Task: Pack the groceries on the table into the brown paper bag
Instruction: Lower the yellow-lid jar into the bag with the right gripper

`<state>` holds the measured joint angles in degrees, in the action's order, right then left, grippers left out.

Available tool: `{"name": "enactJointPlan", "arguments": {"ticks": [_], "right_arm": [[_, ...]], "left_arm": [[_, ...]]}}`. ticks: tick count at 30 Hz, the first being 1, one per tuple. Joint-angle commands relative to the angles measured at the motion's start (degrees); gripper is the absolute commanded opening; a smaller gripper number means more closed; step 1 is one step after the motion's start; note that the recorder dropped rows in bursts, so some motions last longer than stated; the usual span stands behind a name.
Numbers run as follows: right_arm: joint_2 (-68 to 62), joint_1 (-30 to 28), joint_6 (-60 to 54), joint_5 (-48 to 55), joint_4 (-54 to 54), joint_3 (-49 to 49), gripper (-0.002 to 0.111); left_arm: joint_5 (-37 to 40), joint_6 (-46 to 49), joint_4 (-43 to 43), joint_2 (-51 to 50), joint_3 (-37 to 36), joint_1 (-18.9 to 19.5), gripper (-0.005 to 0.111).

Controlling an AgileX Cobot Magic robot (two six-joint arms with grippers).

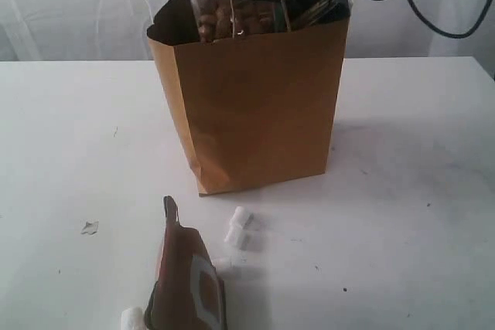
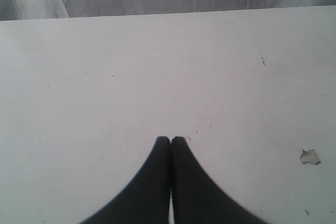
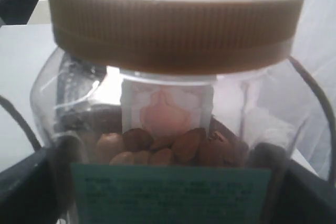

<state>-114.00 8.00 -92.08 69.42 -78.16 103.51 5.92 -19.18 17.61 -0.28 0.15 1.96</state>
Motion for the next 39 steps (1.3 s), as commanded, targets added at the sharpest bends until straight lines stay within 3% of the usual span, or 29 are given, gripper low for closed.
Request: {"name": "enactJointPlan", "arguments": {"ticks": [1,3,9,15,26,39], "right_arm": [[-0.52,1.14,-2.34,-0.68,-3.59,0.39,0.000],[-1.05,1.34,-2.21,-2.41,-3.59,0.39,0.002],[-1.54,1.34,-2.61,-2.12,-2.97,0.39,0.033],[-1.54,1.34,-2.20,-1.69,-2.97,0.39,0.053],[-1.54,1.34,1.11,-1.69,0.20,0.39,0.068],[-1.54,1.34,3.20,-2.82,0.79,0.39,0.069]], "left_arm": [[-0.28,-0.09,-0.03,0.28,-0.15,-0.08,0.000],[-0.17,-0.09,-0.03,0.28,-0.15,-0.08,0.000],[-0.17,-0.09,-0.03,0.28,-0.15,-0.08,0.000],[-0.17,-0.09,-0.03,0.28,-0.15,-0.08,0.000],[-0.17,-0.09,-0.03,0.28,-0.15,-0.08,0.000],[-0.17,-0.09,-0.03,0.28,-0.15,-0.08,0.000]]}}
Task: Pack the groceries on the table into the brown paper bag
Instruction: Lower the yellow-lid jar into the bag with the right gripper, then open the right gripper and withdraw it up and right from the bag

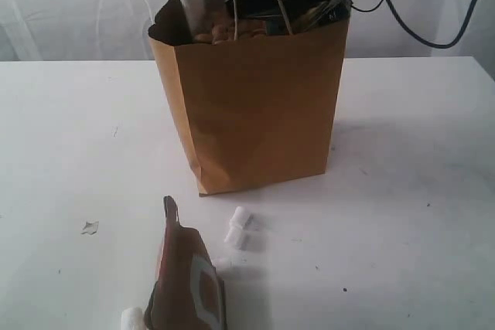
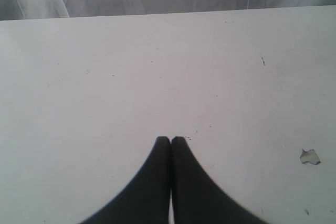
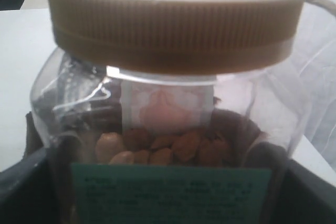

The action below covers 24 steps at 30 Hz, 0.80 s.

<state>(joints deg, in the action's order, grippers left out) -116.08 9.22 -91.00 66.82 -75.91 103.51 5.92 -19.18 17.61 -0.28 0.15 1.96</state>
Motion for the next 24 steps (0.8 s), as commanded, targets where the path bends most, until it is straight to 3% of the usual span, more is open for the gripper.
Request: {"name": "enactJointPlan", "arguments": {"ticks": [1,8,24], "right_arm": [[0.54,0.38,3.34,-0.88,-1.46,0.39,0.071],[0.54,0.98,4.13,-4.10,2.15,0.39,0.093],[1.88,0.74,4.33,0.72,3.60,0.39,0.094]], "left_arm": [[-0.17,-0.09,-0.03,0.28,-0.15,-0.08,0.000],[-0.17,-0.09,-0.03,0.28,-0.15,-0.08,0.000],[-0.17,-0.09,-0.03,0.28,-0.15,-0.08,0.000]]}}
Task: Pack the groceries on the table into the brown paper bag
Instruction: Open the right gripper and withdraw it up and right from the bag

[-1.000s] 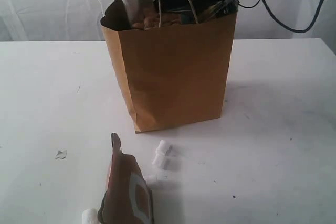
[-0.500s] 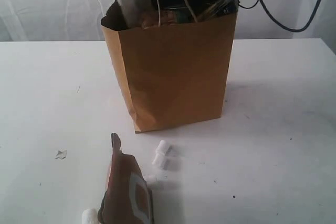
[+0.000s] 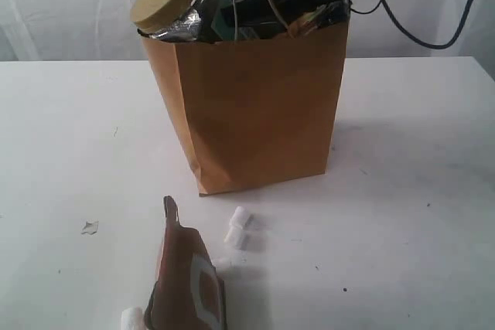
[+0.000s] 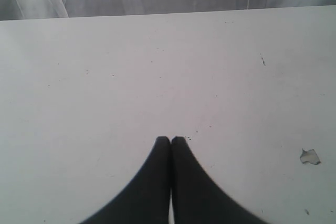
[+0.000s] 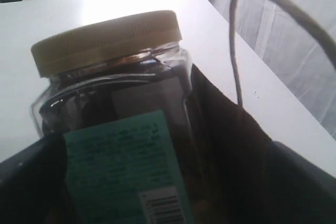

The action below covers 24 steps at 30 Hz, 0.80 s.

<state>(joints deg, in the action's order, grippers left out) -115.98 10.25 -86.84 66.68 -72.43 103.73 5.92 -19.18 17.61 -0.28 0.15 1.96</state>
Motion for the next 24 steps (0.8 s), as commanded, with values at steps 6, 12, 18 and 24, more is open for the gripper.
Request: {"name": "enactJointPlan", "arguments": {"ticks": [6,12,18,24], "right_arm": [[5.27,-1.47,0.17,0.73,1.17,0.16,0.094],[8.54,-3.21,1.32,0.95,5.59,0.16,0.094],[11.76,-4.28,8.37,1.08,15.05,0.16,0.093],[15.38,-4.65,11.11,-1.67,15.80,0.16,0.083]], "left_arm": [[-0.17,-0.09,-0.03,0.28,-0.15,-0.08,0.000],[-0.17,-0.09,-0.03,0.28,-0.15,-0.08,0.000],[-0.17,-0.09,-0.03,0.28,-0.15,-0.08,0.000],[-0.17,-0.09,-0.03,0.28,-0.15,-0.08,0.000]]}}
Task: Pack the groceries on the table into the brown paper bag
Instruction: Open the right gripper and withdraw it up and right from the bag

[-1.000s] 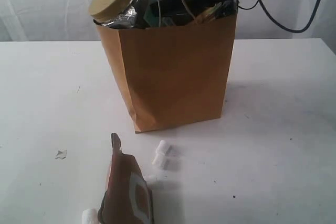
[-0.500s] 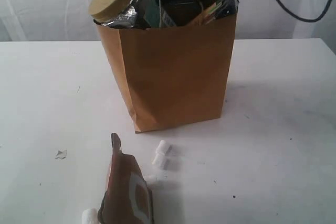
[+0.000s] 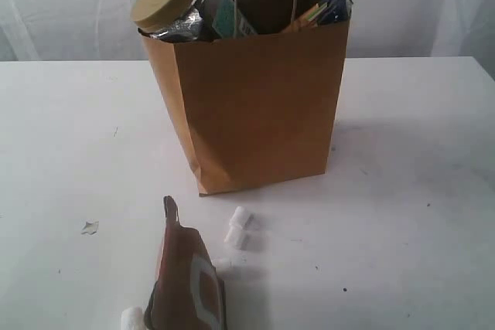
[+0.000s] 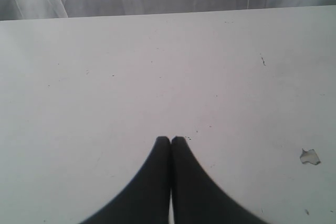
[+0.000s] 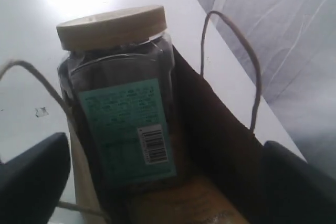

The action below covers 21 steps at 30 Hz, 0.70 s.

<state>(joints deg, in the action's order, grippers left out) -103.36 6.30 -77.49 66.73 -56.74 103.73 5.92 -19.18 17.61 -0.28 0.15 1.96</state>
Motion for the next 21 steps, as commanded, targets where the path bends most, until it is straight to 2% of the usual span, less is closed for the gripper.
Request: {"name": "enactJointPlan", "arguments": {"ticks": [1,5,11,15,21], "right_arm": [[3.47,-0.70,1.89,-2.22,0.10,0.16,0.080],[6.66,-0.70,6.56,-3.08,7.55,0.16,0.068],[10.46,-0.70,22.90,-1.79,39.37,0.16,0.037],[10.59,-1.08,34.62,-0.50,56.74,0.16,0.022],[9.56,-4.75,46.01,-0.50,58.51,0.16,0.005]], "left_arm": [[-0.17,-0.09,-0.03,0.28,-0.15,-0.08,0.000],[-0.17,-0.09,-0.03,0.28,-0.15,-0.08,0.000],[-0.17,-0.09,-0.03,0.28,-0.15,-0.08,0.000],[-0.17,-0.09,-0.03,0.28,-0.15,0.04,0.000],[-0.17,-0.09,-0.03,0.28,-0.15,0.04,0.000]]}}
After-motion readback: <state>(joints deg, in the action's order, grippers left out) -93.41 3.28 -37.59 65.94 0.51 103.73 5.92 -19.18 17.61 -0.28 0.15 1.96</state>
